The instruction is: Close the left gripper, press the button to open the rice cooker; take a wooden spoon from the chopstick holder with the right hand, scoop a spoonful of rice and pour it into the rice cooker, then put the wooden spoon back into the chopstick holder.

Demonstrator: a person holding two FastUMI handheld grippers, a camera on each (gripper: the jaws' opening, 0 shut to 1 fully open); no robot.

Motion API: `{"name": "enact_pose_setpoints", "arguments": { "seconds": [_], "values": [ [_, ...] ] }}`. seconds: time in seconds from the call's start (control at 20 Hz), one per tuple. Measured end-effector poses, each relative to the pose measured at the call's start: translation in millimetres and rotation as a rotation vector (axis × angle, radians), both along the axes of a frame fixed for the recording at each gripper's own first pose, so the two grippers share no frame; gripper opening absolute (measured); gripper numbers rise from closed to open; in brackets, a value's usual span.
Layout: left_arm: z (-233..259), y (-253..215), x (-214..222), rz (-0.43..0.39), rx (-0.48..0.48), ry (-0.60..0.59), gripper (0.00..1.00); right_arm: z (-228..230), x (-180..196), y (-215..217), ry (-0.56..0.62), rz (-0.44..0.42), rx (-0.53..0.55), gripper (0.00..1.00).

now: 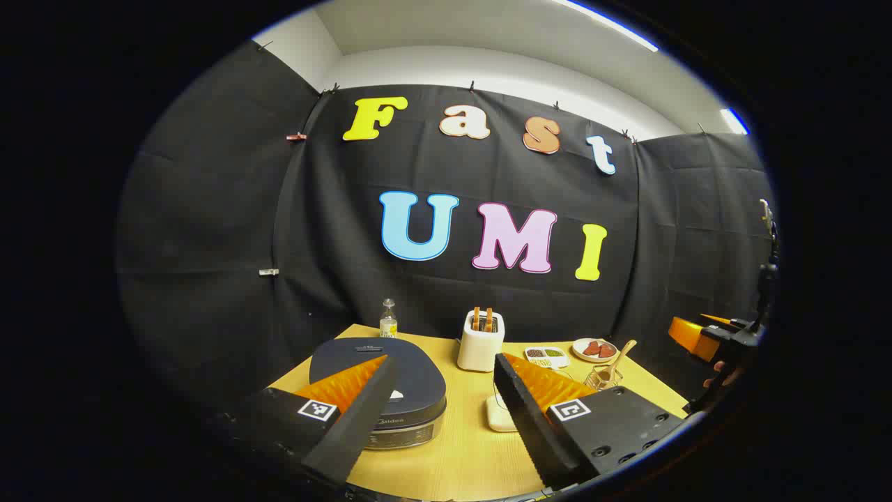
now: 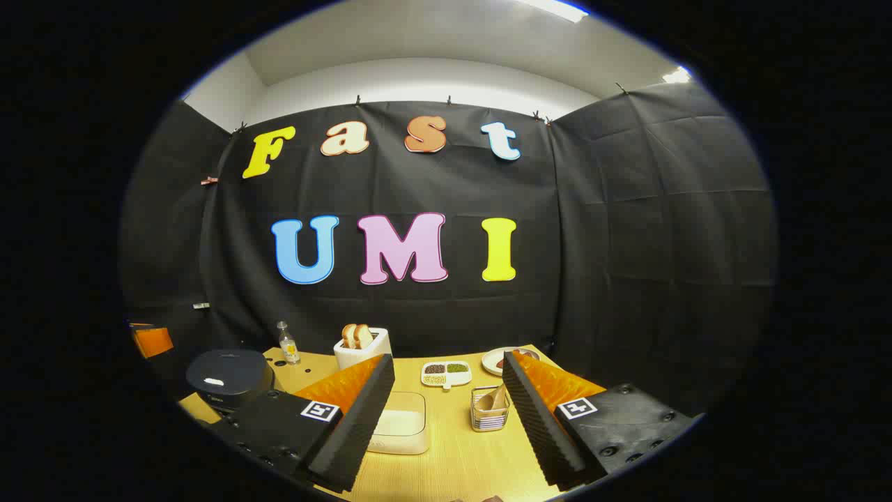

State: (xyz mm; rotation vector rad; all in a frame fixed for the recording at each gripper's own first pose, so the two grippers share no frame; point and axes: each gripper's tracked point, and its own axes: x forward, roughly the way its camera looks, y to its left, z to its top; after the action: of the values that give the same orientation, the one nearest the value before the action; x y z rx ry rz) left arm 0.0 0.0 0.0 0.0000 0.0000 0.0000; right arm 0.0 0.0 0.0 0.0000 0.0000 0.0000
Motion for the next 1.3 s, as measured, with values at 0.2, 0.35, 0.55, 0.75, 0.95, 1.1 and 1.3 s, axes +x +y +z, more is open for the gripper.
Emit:
{"name": "enact_pose_setpoints", "arguments": {
  "seconds": [0.2,0.35,0.55,0.75,0.95,1.1,1.3],
  "values": [
    [8.3,-1.2,0.2,-0.008,0.016,-0.019,0.92,-0.7,-0.1,10.3,0.012,0.009,-0.012,0.98],
    [9.1,-4.2,0.3,-0.003,0.026,-0.017,0.95,0.5,7.4,16.2,0.003,0.024,-0.026,0.98],
    [10.1,-12.3,4.7,0.018,0.004,-0.013,0.95,-1.5,25.9,23.5,0.006,0.065,-0.028,0.98],
    [8.5,-19.5,12.7,0.048,-0.016,-0.005,0.95,-3.9,41.0,20.5,0.007,0.098,-0.031,0.98],
    [9.8,-20.2,19.9,0.083,-0.008,-0.008,0.95,-9.9,49.0,11.3,0.018,0.110,-0.029,0.98],
    [14.5,-8.4,25.2,0.121,0.032,-0.012,0.95,-14.7,53.0,0.6,0.020,0.108,-0.028,0.98],
    [21.1,9.1,29.4,0.153,0.051,-0.001,0.93,-11.6,58.5,-17.7,0.014,0.087,-0.017,0.98]
  ]
}}
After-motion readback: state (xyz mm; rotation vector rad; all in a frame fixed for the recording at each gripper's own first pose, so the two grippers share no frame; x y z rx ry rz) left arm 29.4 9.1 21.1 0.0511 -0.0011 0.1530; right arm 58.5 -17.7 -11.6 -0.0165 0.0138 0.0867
